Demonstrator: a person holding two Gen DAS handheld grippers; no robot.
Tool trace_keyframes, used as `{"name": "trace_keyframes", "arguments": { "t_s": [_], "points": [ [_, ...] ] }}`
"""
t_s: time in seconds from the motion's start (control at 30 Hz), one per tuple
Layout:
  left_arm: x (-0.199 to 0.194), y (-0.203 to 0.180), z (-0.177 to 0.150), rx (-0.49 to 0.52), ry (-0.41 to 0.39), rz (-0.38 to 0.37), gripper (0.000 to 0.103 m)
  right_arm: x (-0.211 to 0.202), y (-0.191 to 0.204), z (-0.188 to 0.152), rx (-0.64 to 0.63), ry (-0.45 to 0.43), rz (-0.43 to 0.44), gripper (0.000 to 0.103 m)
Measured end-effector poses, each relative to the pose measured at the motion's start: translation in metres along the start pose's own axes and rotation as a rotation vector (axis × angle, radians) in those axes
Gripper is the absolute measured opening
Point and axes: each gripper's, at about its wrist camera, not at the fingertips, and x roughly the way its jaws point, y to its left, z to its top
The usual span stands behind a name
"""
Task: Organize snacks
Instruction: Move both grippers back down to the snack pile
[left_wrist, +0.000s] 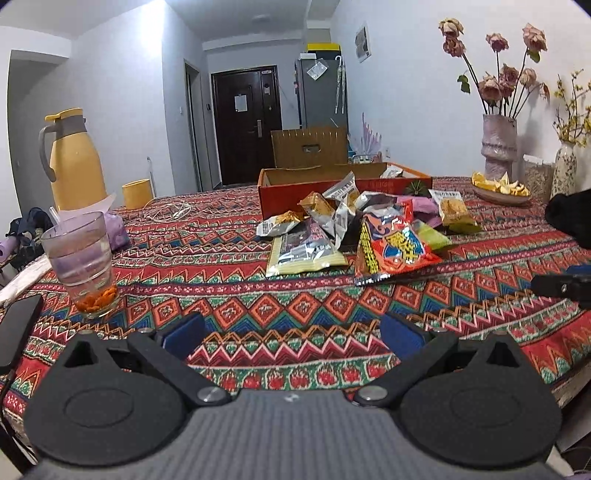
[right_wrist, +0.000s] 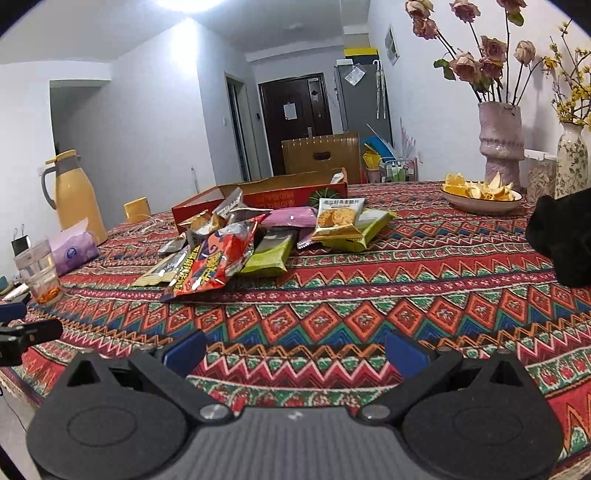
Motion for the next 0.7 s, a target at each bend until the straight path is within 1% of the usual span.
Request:
{"name": "trace_keyframes", "arguments": {
  "t_s": [0.1,0.23,0.37,0.57,0.7],
  "points": [
    [0.005,0.002,0.002,-0.001,0.010,-0.003,0.103,0.003,0.000,0.003,0.002,0.006,0.002,0.103],
    [0.018,0.005,0.004,-0.025,0.053,-0.001,0.103,0.011,-0.005,0.009,0.029,0.023,0.000,0.103],
    [0.034,0.009,0.013,-0.042,0.091,-0.010,0.103,0.023,-0.010,0.015,0.048,0.035,-0.007,0.103],
    [0.061,0.009,0.026,-0.052,0.109,-0.031,0.103,0.046,-0.015,0.028,0.052,0.043,-0.012,0.103],
    [0.083,0.008,0.037,-0.041,0.102,-0.034,0.103,0.064,-0.015,0.039,0.042,0.044,-0.029,0.103]
  ]
}}
